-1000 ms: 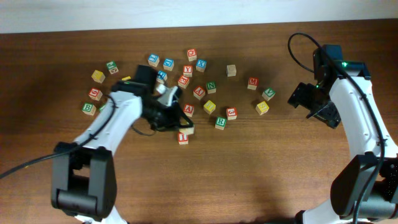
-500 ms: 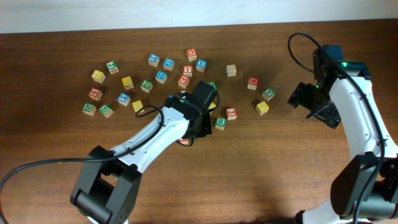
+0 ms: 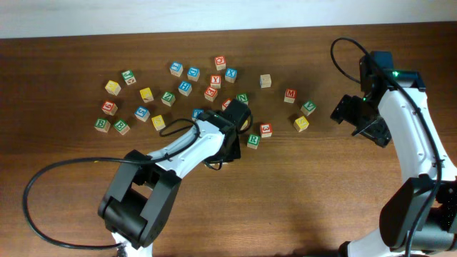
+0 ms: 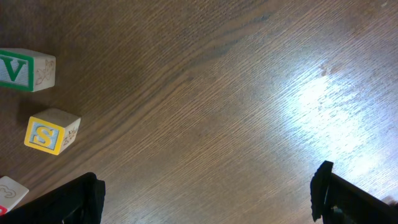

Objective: Spell out ICRA
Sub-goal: 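Carry the yellow C block to the front, just right of the I, then set the yellow C block down beside the I and open the left gripper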

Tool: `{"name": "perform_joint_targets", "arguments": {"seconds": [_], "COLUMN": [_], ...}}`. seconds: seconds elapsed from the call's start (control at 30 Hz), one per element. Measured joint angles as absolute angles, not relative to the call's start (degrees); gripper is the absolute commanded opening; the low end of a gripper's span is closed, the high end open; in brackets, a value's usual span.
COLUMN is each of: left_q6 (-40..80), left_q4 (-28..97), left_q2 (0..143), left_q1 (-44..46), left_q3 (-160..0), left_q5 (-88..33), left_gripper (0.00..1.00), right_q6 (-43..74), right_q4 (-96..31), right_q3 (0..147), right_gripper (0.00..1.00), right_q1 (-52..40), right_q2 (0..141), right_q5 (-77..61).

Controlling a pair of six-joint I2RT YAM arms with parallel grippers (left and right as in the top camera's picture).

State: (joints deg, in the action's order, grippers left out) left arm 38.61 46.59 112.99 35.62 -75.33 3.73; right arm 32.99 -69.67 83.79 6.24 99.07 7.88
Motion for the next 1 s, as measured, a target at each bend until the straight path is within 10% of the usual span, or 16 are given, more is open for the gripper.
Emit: {"name": "perform_joint_targets", "arguments": {"seconds": [1.0], "left_q6": [36.88], "left_q4": [51.44], "left_q2": [113.01], "left_q1": [35.62], "left_q3": [-75.33], "left_q5": [7.14], "left_gripper": [0.17], "right_q6": [32.97], "right_q4": [-69.65], "right_q3": [83.81], "right_gripper": [0.98], "right_q1": [6.24], "right_q2": [99.07], "right_q5": [7.88]}}
